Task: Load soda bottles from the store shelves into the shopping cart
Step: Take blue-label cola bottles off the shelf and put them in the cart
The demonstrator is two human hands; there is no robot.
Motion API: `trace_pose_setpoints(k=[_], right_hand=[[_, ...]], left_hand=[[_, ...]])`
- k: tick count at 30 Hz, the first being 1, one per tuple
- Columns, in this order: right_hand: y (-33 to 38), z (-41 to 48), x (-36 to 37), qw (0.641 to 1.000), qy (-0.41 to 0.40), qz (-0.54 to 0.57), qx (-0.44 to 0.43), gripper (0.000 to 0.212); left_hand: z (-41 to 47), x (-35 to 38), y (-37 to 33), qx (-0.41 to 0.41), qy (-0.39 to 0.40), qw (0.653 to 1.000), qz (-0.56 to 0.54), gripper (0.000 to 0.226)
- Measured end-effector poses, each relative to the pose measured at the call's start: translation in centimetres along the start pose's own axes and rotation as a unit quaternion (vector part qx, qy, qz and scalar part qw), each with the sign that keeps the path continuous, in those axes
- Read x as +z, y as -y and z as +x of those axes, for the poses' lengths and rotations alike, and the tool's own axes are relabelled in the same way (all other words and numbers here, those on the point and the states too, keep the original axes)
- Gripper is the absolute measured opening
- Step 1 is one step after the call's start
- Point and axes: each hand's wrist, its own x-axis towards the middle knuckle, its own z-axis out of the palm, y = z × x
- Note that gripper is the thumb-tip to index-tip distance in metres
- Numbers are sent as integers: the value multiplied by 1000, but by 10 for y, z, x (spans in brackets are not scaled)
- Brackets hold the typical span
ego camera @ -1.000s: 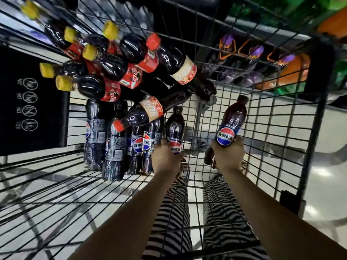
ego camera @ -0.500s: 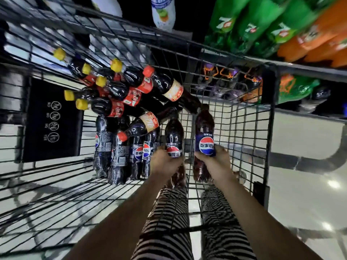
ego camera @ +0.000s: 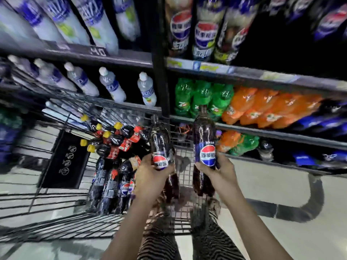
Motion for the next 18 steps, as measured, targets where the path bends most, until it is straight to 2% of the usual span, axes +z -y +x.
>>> trace_pose_setpoints(k=[3,6,7,12,14,18], right_hand=[[30,2,-43,999,0,17,-44,43],[51,7,-87,996,-16,35,-74,46],[59,9,-102,995,-27,54,-80,42],[100,31,-169,989,-46,77,-122,36],[115,46,-190,986,-58,77,-133,38],[150,80,-220,983,-72,46,-165,35]], left_hand=[[-22,9,-43,56,-24,998,-14,70],[-45,18,-90,115,-30,992,-30,37],[-51,22,-106,134,-24,990,-36,34],[-61,51,-183,195,-6,979,-66,39],[-59,66,-213,221,-5,974,-57,32],[-53,92,-274,271,-10,962,-30,36]])
